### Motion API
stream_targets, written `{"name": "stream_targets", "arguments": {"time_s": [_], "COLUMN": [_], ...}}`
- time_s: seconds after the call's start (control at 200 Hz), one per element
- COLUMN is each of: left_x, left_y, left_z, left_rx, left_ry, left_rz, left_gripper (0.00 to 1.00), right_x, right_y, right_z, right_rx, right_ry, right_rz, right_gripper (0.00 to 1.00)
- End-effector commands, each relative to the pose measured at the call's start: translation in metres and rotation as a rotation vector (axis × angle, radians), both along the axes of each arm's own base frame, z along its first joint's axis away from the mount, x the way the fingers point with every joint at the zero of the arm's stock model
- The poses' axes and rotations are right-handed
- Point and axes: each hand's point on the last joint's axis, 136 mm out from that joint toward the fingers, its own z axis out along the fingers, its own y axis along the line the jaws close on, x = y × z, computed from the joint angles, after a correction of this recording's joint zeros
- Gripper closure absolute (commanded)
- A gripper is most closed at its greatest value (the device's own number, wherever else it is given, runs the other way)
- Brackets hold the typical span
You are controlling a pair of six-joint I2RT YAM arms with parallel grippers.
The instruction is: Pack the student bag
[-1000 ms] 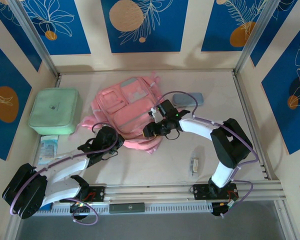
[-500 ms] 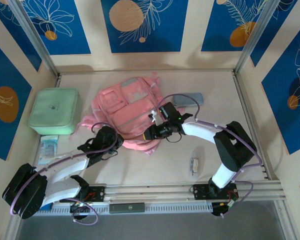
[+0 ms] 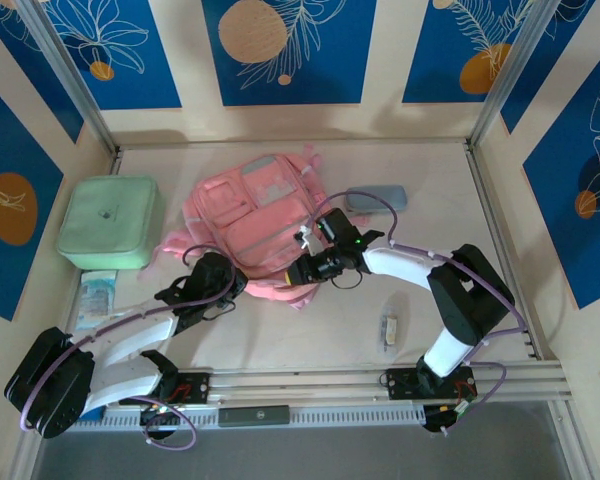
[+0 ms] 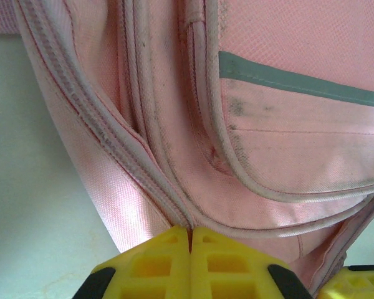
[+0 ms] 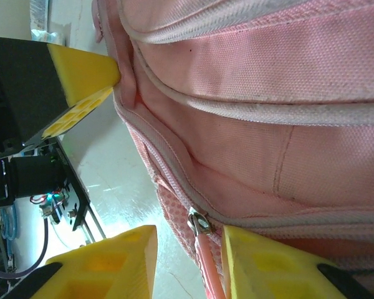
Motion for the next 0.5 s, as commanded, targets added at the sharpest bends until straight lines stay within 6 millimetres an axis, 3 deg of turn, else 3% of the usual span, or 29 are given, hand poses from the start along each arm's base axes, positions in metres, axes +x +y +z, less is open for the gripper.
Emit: {"name": "stream_targets", "arguments": {"time_s": [0.0, 0.27, 0.495], "left_x": [0.008, 0.0079, 0.0088], "left_y": [0.0014, 0.0023, 0.0042], "left_z": [0.0155, 0.0147, 0.0148], "left_rx": [0.005, 0.008, 0.011], "left_ry": [-0.043, -0.041, -0.041], "left_rz": [0.008, 0.01, 0.017], "left_gripper": [1.0, 1.0, 1.0], "right_x": [-0.0068, -0.0089, -0.0123], "right_y": [-0.0012, -0.0053, -0.0056], "right_z": [-0.0077, -0.0173, -0.0111], "right_rx": [-0.054, -0.103, -0.101], "right_ry": [0.0, -0.004, -0.015], "right_rz": [0.026, 0.034, 0.04], "right_gripper": [0.7, 0.78, 0.86]}}
